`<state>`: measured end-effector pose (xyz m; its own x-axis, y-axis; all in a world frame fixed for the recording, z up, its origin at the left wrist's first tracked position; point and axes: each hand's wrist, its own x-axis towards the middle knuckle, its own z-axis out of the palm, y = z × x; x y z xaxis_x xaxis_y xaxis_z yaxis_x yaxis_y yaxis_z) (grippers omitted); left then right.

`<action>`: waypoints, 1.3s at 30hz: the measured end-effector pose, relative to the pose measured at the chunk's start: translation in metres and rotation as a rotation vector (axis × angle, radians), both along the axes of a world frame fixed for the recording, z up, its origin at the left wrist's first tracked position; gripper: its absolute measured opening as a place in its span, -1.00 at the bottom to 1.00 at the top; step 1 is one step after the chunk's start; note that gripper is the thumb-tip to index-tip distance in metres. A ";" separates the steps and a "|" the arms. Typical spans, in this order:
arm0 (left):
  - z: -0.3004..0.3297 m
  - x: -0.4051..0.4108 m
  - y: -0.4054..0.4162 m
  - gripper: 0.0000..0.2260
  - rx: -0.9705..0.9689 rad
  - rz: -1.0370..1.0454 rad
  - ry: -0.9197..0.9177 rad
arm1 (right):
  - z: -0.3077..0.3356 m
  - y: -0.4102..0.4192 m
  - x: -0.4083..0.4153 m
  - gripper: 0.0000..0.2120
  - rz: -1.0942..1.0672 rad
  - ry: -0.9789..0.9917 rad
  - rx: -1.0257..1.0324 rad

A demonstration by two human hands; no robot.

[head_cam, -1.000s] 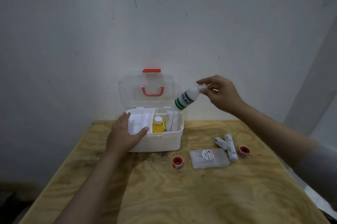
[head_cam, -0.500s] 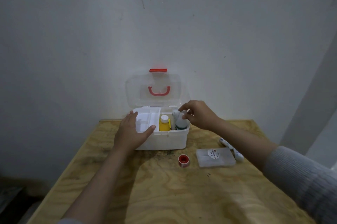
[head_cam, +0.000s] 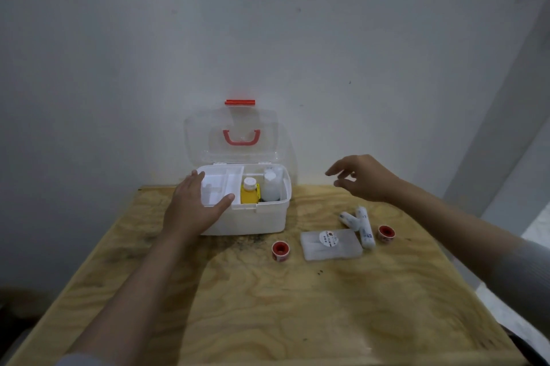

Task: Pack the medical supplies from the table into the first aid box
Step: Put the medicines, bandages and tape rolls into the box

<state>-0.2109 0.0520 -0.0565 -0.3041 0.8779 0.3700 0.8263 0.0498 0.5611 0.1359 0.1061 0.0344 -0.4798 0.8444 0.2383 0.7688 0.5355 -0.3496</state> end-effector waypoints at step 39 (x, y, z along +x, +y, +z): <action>0.006 0.002 0.000 -0.16 -0.045 -0.016 0.008 | -0.056 -0.099 -0.031 -0.94 -0.505 0.968 0.275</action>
<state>-0.2091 0.0517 -0.0504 -0.2869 0.8986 0.3320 0.8315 0.0615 0.5521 0.1050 0.0069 -0.0219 0.3896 0.7512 0.5328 0.3885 0.3904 -0.8346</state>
